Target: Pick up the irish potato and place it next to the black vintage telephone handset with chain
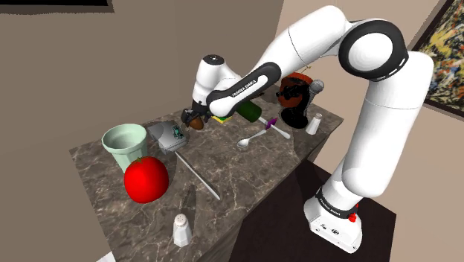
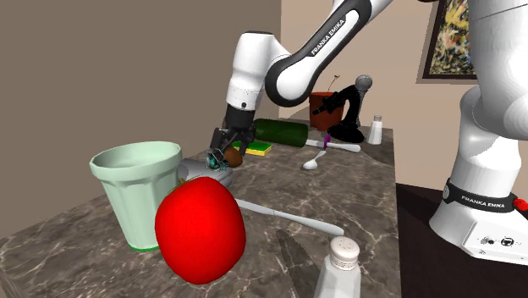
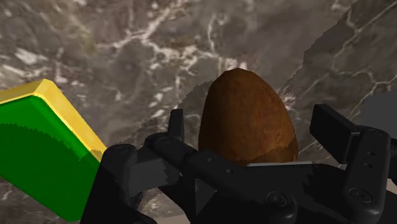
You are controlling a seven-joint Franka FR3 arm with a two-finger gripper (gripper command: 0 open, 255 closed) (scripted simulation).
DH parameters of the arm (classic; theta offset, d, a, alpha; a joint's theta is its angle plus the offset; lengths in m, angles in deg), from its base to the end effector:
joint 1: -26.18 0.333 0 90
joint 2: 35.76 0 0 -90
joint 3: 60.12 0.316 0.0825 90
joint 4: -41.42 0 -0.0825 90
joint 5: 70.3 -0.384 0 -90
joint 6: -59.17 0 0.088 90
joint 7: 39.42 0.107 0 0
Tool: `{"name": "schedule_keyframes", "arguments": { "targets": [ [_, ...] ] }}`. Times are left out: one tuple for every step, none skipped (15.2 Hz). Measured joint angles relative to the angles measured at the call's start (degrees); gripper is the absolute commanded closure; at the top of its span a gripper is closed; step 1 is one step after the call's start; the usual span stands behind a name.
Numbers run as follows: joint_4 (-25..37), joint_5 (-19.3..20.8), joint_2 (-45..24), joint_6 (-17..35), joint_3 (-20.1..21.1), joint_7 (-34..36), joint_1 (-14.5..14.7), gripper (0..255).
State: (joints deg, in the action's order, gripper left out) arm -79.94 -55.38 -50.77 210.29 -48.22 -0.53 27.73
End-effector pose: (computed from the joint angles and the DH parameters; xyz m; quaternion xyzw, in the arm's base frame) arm 0.5809 0.1423 0.3178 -0.9823 0.1217 -0.1415 0.0125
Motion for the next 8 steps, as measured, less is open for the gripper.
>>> {"name": "schedule_keyframes", "arguments": {
  "targets": [
    [0.1, 0.1, -0.2, 0.1, 0.0, 0.0, 0.0, 0],
    [0.1, 0.2, -0.3, 0.2, -0.1, 0.1, 0.1, 0],
    [0.2, 0.2, -0.4, 0.2, -0.1, 0.2, 0.1, 0],
    [0.2, 0.2, -0.4, 0.2, -0.1, 0.2, 0.1, 0],
    [0.2, 0.2, -0.4, 0.2, -0.1, 0.2, 0.1, 0],
    [0.2, 0.2, -0.4, 0.3, -0.1, 0.2, 0.1, 255],
    [0.2, 0.2, -0.4, 0.3, -0.1, 0.2, 0.1, 255],
    [0.2, 0.2, -0.4, 0.3, -0.1, 0.2, 0.1, 255]
  ]
}}
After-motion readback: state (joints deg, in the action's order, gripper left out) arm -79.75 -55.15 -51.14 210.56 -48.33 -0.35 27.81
